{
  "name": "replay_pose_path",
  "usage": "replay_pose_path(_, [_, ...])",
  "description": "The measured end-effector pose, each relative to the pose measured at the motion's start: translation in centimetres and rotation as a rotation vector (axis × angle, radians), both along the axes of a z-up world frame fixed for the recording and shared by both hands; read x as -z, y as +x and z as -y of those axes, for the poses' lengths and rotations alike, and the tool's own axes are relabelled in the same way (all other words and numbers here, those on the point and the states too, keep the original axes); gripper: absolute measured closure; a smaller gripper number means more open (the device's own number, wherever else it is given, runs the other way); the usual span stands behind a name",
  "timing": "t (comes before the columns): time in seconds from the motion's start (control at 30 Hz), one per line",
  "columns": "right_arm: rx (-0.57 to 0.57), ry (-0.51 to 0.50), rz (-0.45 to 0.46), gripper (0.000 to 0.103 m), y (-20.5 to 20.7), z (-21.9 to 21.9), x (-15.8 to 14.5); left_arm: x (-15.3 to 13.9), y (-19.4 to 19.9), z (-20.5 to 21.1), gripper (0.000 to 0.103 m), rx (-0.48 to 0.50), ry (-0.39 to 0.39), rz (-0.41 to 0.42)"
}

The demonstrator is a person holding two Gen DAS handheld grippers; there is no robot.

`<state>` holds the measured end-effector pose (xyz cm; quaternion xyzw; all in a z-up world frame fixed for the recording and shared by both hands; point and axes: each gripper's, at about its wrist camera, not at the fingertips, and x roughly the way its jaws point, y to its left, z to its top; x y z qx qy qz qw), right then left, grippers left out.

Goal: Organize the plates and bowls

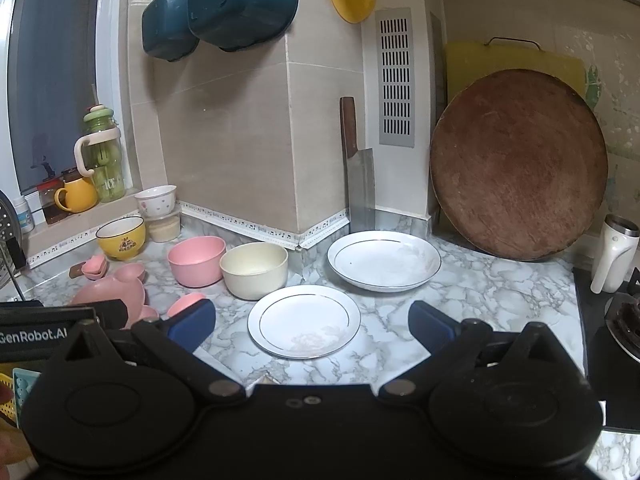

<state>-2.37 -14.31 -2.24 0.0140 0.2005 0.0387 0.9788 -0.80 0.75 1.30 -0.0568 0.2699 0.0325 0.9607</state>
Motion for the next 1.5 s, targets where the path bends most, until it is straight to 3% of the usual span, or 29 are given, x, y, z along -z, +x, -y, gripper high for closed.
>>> replay_pose_path(0.77, [-0.006,-0.003,0.01,0.0,0.0,-0.3,-0.1,-0.3,-0.6,-0.2,0.0,-0.004,0.032,0.034])
replay_pose_path(1.5, [-0.006,0.001,-0.01,0.0,-0.3,-0.6,-0.7,-1.1,-0.3,-0.4,0.0,0.001,0.026,-0.019])
